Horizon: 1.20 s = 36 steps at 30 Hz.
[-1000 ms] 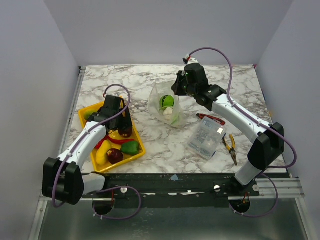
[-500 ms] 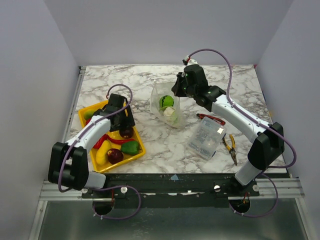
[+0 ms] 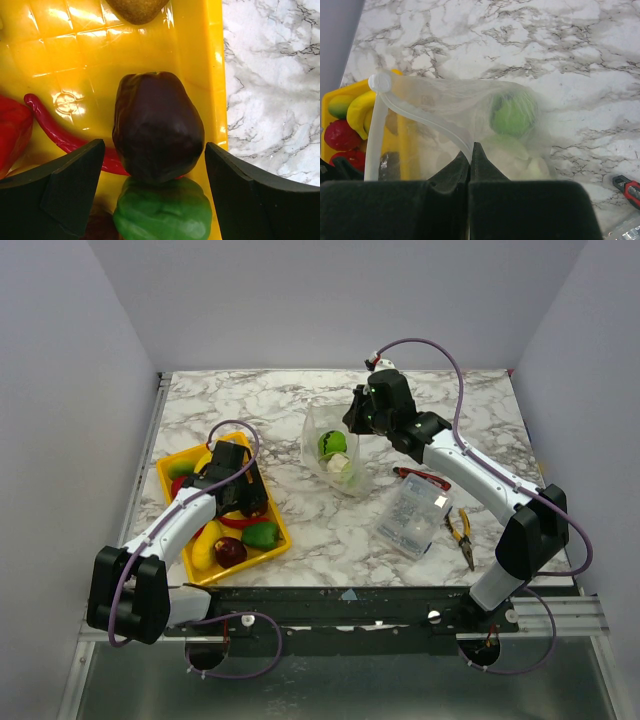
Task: Place the food in the zip-top bag and seal the zipper
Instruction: Pick up the fake fruit from the bin.
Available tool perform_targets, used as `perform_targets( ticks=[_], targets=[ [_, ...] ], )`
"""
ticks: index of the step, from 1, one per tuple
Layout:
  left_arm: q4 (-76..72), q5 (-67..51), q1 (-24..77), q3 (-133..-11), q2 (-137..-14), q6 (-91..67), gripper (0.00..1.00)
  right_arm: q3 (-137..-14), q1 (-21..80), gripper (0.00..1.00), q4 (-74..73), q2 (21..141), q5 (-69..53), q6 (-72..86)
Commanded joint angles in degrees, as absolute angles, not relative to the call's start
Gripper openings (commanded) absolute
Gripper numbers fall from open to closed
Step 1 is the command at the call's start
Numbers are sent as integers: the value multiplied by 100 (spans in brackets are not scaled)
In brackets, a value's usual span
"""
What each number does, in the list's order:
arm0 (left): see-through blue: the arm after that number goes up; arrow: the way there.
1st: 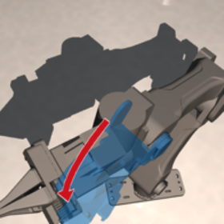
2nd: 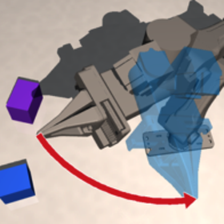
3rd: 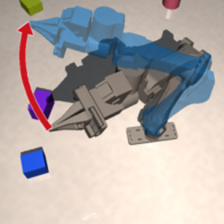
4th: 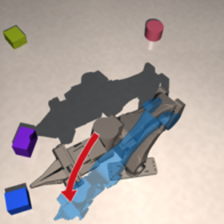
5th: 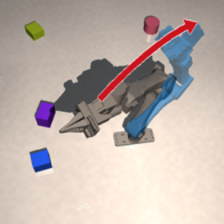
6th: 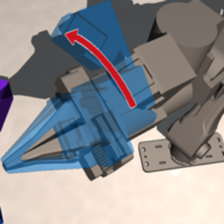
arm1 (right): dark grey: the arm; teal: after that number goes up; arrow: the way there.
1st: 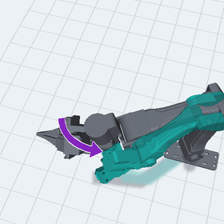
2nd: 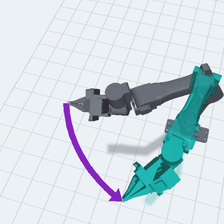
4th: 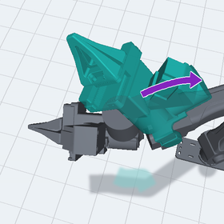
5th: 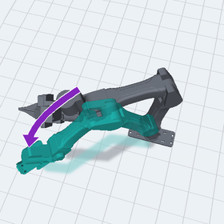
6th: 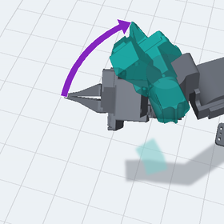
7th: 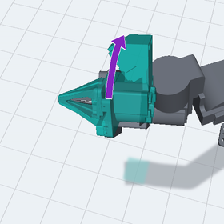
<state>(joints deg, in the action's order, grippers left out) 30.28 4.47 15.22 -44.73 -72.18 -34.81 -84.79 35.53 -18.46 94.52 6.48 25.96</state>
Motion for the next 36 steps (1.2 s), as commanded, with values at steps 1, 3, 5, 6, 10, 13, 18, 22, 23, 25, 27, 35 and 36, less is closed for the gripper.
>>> perform_targets(
  ticks=[1, 3, 5, 6, 10, 13, 18, 22, 23, 25, 27, 35, 36],
  targets=[
    [2824, 646, 1538, -4303, -7165, -3501, 75, -8472, 3528, 0, -1731, 9476, 512, 2596],
    [2726, 650, 1538, -4304, -7275, -3482, 70, -8490, 3532, 0, -1740, 9475, 510, 2584],
    [2685, 630, 1538, -4377, -7431, -3526, 70, -8490, 3533, 0, -1749, 9466, 535, 2588],
    [2670, 572, 1538, -4408, -7524, -3540, 72, -8490, 3533, 0, -1761, 9469, 527, 2587],
    [2608, 381, 1538, -4449, -7762, -3627, 73, -8512, 3533, 1, -1775, 9476, 481, 2602],
    [2667, 436, 1537, -4454, -7745, -3647, 56, -8521, 3533, 0, -1801, 9458, 492, 2607],
    [2983, 773, 1538, -4541, -7202, -3620, 35, -8507, 3533, 1, -1802, 9445, 492, 2603],
    [3185, 922, 1538, -4633, -6572, -3489, 26, -8521, 3527, 1, -1807, 9449, 469, 2618],
    [3238, 934, 1538, -4668, -6423, -3432, 25, -8522, 3531, 1, -1804, 9453, 477, 2616],
    [3324, 914, 1538, -4760, -6084, -3345, 22, -8530, 3528, 0, -1811, 9457, 477, 2616],
    [3336, 715, 1538, -4838, -5687, -3232, 19, -8534, 3530, 1, -1811, 9450, 465, 2620],
    [1600, -1993, 1555, -4710, -4250, -3256, 17, -8605, 3533, 0, -1825, 9493, 371, 2636],
    [1270, -2322, 1556, -4680, -4203, -3420, 18, -8605, 3531, 0, -1830, 9492, 365, 2641]
  ],
)
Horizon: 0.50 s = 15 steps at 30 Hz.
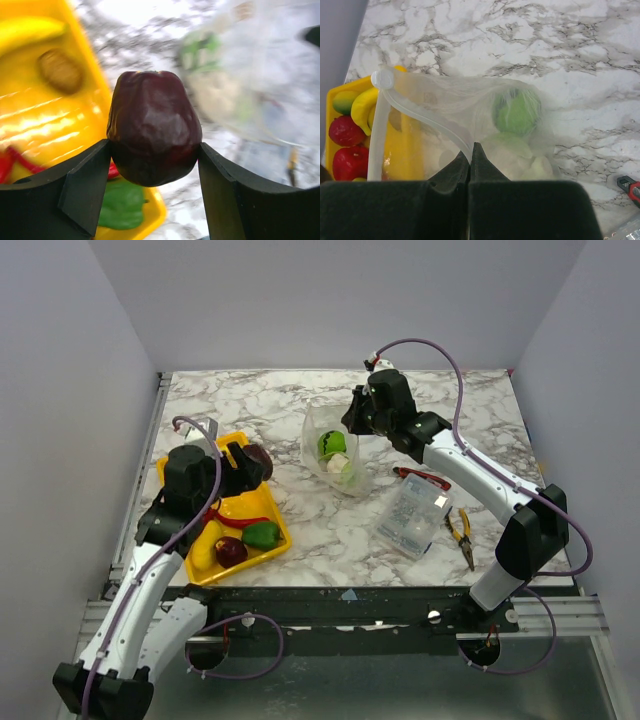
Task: Place the food in the zip-top bag and seal the zipper
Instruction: Pick up the fake fruit from the bin, then place the fake fruit in the zipper food storage bag.
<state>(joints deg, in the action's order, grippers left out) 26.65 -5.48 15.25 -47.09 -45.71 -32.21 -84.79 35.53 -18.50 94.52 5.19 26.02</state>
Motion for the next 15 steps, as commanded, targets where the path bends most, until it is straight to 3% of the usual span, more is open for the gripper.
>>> perform_targets(
  ticks=[1, 7, 15],
  targets=[
    [982, -2690, 1564, -4643, -4196, -3583, 19, -8609, 3533, 0, -1828, 9490, 360, 2639],
    [-380, -3475, 2122, -4772, -4987, -4504, 21, -8648, 3533, 1, -1871, 9467, 328, 2619],
    [754, -2421, 2619, -5958, -6253, -3750, 23, -8617, 3530, 1, -1909, 9388, 275, 2647]
  ],
)
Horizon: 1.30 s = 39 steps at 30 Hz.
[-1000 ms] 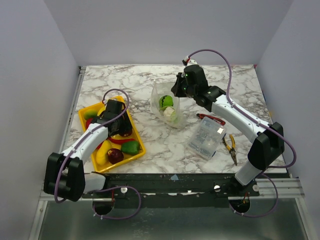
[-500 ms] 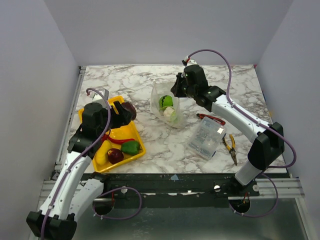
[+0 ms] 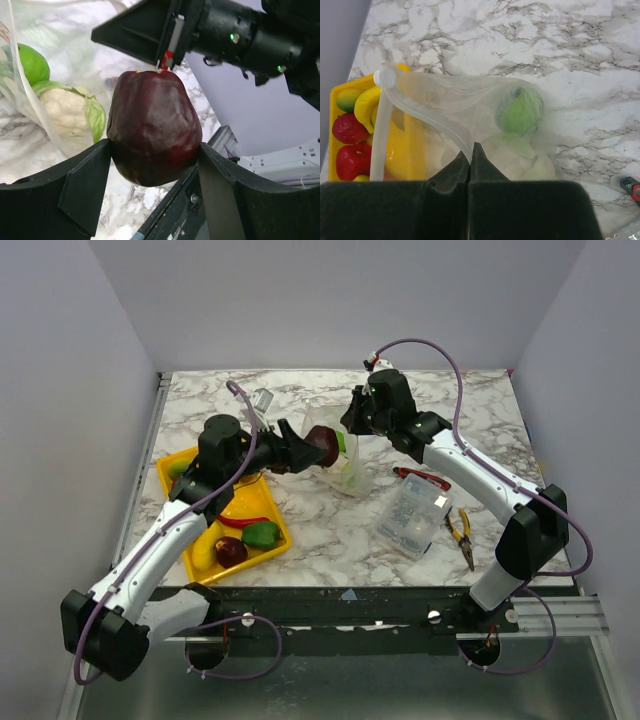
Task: Place the food in the zip-top bag and seal the zipper
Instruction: Place the fake fruit in the zipper food storage bag.
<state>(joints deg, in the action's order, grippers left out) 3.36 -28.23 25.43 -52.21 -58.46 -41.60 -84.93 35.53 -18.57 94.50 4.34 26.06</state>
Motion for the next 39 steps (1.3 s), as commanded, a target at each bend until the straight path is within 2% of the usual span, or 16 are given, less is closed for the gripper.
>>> perform_targets(
  ticks=[1, 14, 15, 18, 23, 26, 34, 39],
  targets=[
    [939, -2289, 2619, -6098, -6374, -3611, 23, -8602, 3533, 1, -1909, 9374, 285, 2653],
    [1334, -2427, 2624, -6882, -7458, -3458, 29, -8579, 3530, 0, -1880, 9378, 288, 2669],
    [1337, -2398, 2628, -6894, -7501, -3471, 33, -8576, 3533, 1, -1873, 9378, 295, 2668],
    [1517, -2298, 2628, -7067, -7728, -3494, 58, -8608, 3532, 0, -1870, 9400, 274, 2670],
    [2095, -1685, 2628, -7625, -7982, -3342, 81, -8640, 3529, 1, -1877, 9397, 288, 2669],
    [2203, -1564, 2627, -7745, -7957, -3305, 98, -8626, 3532, 0, -1877, 9393, 288, 2675],
    [2445, -1243, 2610, -7451, -7212, -3059, 98, -8621, 3533, 1, -1870, 9405, 247, 2690],
    [2825, -512, 2550, -6831, -6402, -2835, 97, -8607, 3533, 1, -1839, 9428, 183, 2704]
  ],
)
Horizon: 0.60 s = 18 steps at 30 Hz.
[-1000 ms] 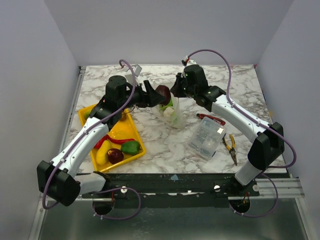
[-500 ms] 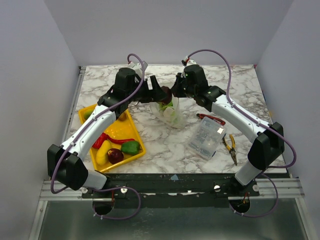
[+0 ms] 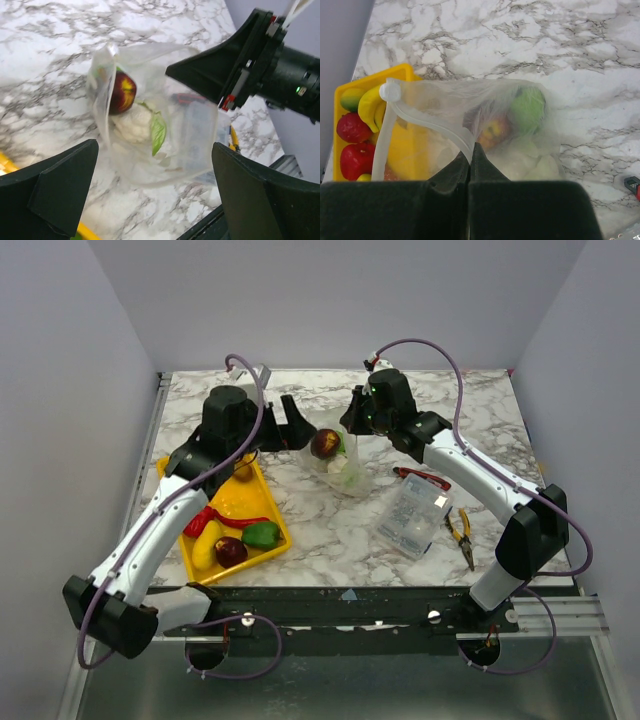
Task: Place the food in the zip-top bag and seal the zipper
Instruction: Place the fake fruit in the zipper food storage bag, then pick up the fake vegetable from the bin.
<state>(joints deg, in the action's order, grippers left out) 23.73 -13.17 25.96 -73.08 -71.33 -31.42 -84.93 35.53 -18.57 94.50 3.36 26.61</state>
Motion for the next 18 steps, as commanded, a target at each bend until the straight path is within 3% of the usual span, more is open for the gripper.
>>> perform_targets(
  ticks=[1, 11, 18],
  targets=[
    [2885, -389, 2541, -6675, -6210, -2799, 97, -8591, 3530, 1, -1826, 9422, 194, 2707],
    [3620, -315, 2505, -5126, -5180, -2991, 96, -8526, 3528, 0, -1777, 9486, 194, 2702],
    [4057, 207, 2505, -4248, -5196, -3961, 90, -8570, 3531, 1, -1783, 9566, 97, 2707]
  ],
)
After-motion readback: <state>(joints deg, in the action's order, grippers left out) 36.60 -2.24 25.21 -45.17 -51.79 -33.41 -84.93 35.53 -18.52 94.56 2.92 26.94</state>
